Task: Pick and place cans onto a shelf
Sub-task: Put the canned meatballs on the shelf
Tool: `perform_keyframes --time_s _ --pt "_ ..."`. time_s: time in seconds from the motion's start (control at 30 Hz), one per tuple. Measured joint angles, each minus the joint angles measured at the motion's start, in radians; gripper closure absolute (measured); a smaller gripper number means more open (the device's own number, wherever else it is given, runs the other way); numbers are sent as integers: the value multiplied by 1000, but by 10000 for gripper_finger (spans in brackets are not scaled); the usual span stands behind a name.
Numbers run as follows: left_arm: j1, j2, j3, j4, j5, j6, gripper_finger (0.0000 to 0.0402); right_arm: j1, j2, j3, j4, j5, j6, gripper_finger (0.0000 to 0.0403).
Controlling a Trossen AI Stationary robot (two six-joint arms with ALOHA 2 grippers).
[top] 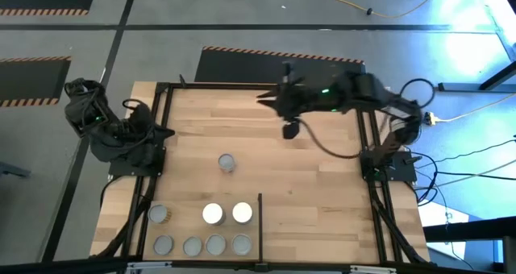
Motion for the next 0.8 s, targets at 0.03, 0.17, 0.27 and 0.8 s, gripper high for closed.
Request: perform_keyframes --time_s 0.03,0.17,0.27,0.8 --pt "13 3 0 9 -8 21 398 0 -18 0 -1 -1 0 353" --pt "67 18 0 68 -85 61 382 0 -78 0 -6 -3 0 353" --pt "112 20 0 76 -96 86 366 0 -112 0 -30 -3 0 353" --pt "443 147 0 280 160 128 335 0 -169 -1 -124 25 5 353"
